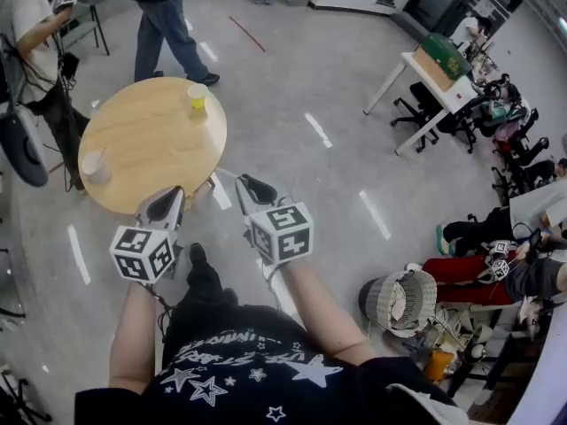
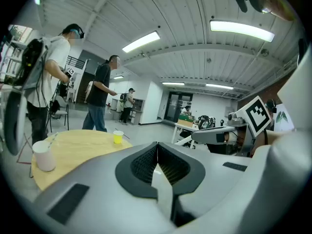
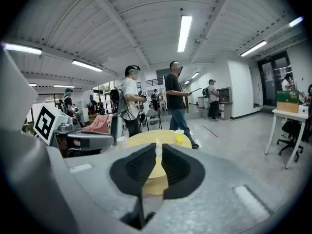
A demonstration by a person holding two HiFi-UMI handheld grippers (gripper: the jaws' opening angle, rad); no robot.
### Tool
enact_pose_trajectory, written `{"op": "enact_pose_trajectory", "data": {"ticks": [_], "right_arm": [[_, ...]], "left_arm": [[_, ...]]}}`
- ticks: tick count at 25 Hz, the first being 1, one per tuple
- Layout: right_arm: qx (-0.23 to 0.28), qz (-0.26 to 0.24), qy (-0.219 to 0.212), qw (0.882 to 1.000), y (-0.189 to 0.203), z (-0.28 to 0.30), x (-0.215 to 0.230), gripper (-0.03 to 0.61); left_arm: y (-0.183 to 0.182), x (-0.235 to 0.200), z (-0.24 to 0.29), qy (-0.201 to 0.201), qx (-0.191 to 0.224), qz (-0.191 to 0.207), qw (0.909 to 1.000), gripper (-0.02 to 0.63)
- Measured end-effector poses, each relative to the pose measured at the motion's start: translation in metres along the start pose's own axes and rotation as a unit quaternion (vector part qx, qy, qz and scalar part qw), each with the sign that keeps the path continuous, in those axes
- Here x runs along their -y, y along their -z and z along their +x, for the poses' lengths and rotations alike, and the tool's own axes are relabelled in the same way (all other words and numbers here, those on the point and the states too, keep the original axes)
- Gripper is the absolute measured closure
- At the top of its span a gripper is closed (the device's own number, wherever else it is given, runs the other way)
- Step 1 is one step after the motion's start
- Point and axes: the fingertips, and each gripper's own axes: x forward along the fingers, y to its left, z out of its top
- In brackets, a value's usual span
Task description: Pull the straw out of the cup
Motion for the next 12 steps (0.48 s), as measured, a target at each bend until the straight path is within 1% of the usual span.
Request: {"op": "enact_pose_trajectory", "data": {"ticks": [5,12], "right_arm": [[-0.004,0.003,0.0,1.0,0.002,-0.005,0.002,0.543],[-0.009,-0.005,-0.006,1.0,0.006,0.013,-0.004,0.543]], "left_arm": [[0.001,0.01,0.0,0.002,-0.004,0.0,1.0,0.604],[0.006,-0.008,-0.001,-0.006,-0.003,-0.003,1.0,0.604]]}}
